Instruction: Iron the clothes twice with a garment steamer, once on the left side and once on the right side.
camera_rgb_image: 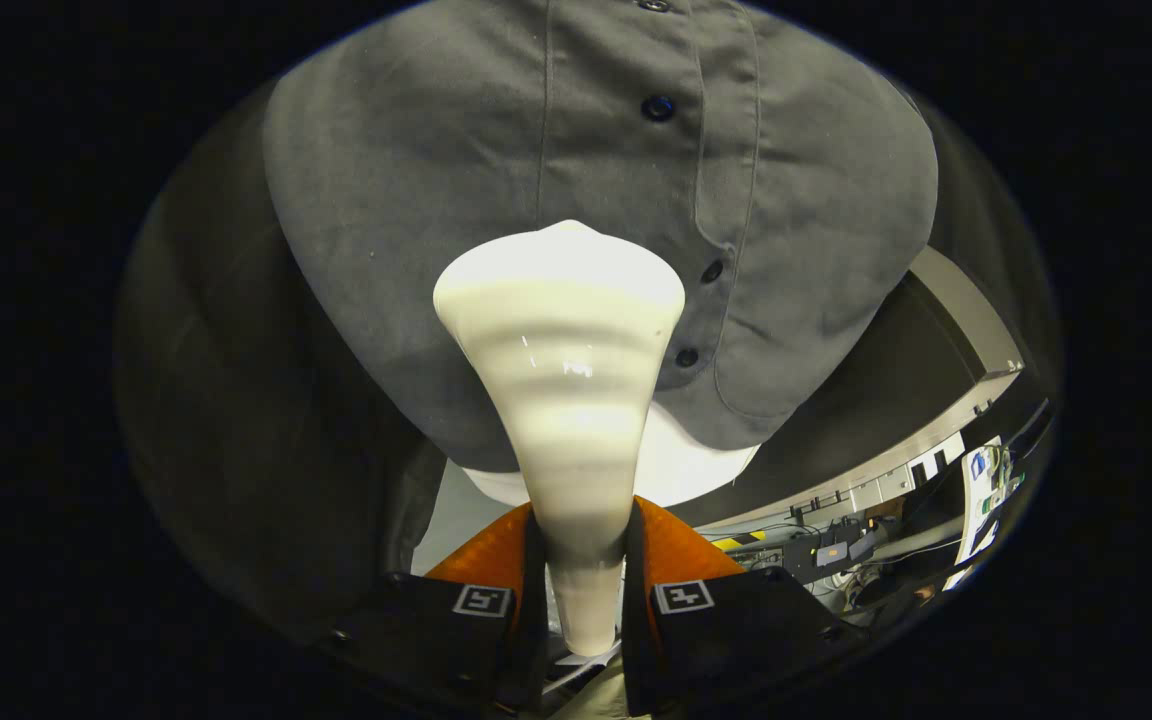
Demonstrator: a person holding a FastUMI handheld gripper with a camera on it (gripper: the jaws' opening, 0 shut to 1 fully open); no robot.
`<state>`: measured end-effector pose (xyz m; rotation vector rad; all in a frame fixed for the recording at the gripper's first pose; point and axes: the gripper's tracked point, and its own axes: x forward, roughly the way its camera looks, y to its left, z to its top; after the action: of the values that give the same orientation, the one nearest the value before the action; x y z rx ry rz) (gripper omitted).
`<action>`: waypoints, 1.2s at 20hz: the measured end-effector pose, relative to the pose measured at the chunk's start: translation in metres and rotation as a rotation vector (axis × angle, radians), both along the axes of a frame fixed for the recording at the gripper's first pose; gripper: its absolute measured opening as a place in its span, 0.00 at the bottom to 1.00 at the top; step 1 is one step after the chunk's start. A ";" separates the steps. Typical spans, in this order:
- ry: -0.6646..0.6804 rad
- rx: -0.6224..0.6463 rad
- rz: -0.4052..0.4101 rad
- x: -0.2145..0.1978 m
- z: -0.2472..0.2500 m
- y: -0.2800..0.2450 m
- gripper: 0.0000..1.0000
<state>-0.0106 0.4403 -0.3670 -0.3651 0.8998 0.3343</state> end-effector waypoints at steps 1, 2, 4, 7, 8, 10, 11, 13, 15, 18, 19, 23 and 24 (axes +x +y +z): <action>0.002 0.002 -0.009 -0.002 -0.005 -0.002 0.38; 0.006 0.003 -0.018 -0.005 -0.008 -0.005 0.38; 0.014 0.010 -0.028 -0.010 -0.015 -0.012 0.39; 0.004 0.043 -0.059 -0.020 -0.008 -0.027 0.38; -0.009 0.057 -0.076 -0.021 0.001 -0.034 0.38; -0.047 0.086 -0.106 -0.022 0.026 -0.049 0.38; -0.068 0.102 -0.121 -0.022 0.041 -0.058 0.38; -0.121 0.133 -0.146 -0.020 0.076 -0.076 0.38; -0.178 0.166 -0.169 -0.017 0.114 -0.096 0.38; -0.260 0.219 -0.187 -0.011 0.170 -0.124 0.38; -0.285 0.236 -0.190 -0.008 0.188 -0.133 0.38; -0.371 0.285 -0.189 0.007 0.251 -0.176 0.38; -0.389 0.301 -0.188 0.013 0.263 -0.186 0.38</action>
<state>0.0025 0.2540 -0.1042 -0.0601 0.4871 0.2101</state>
